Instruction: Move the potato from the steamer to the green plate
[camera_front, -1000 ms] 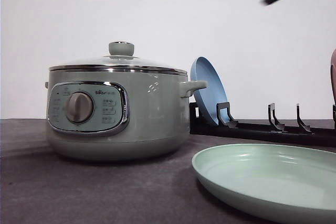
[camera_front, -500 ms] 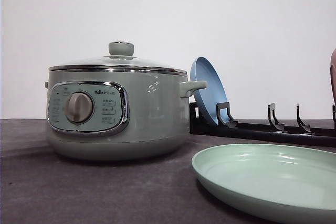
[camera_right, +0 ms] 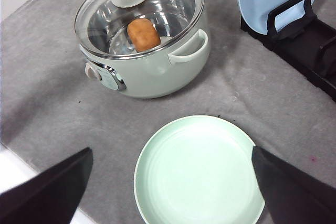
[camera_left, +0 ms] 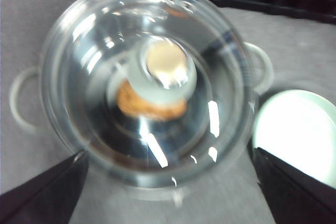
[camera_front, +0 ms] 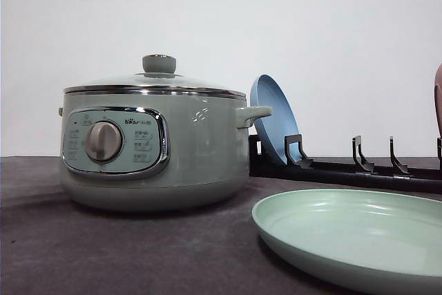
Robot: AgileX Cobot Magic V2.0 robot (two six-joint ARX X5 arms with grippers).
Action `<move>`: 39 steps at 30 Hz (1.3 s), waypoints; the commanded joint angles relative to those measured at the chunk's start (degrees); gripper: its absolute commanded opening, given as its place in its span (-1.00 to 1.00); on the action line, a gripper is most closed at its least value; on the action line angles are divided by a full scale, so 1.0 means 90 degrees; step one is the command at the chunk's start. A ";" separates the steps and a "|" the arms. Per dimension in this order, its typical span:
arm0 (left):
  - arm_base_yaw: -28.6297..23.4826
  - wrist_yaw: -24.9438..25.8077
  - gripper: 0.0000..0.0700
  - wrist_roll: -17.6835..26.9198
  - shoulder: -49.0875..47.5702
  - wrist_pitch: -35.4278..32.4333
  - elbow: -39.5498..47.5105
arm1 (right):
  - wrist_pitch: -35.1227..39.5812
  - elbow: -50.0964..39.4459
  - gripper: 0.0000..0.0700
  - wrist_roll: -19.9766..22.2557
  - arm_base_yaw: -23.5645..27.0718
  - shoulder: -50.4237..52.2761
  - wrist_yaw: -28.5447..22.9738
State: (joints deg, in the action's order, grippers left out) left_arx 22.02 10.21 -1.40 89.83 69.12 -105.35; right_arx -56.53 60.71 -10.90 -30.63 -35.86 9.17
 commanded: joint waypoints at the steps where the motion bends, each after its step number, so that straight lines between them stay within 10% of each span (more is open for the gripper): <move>1: 0.0072 -0.0070 0.82 0.0102 0.0431 0.0014 -0.0506 | 0.0036 0.0041 0.75 0.0047 -0.0022 -0.0030 -0.0026; 39: 0.0646 -0.1070 0.78 0.0293 0.2503 -0.0119 -0.1446 | 0.0034 0.0041 0.75 0.0051 -0.0022 -0.0034 -0.0024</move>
State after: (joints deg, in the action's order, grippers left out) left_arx 27.42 0.78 0.75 111.18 68.14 -116.75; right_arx -56.53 60.71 -10.87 -30.63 -35.88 9.02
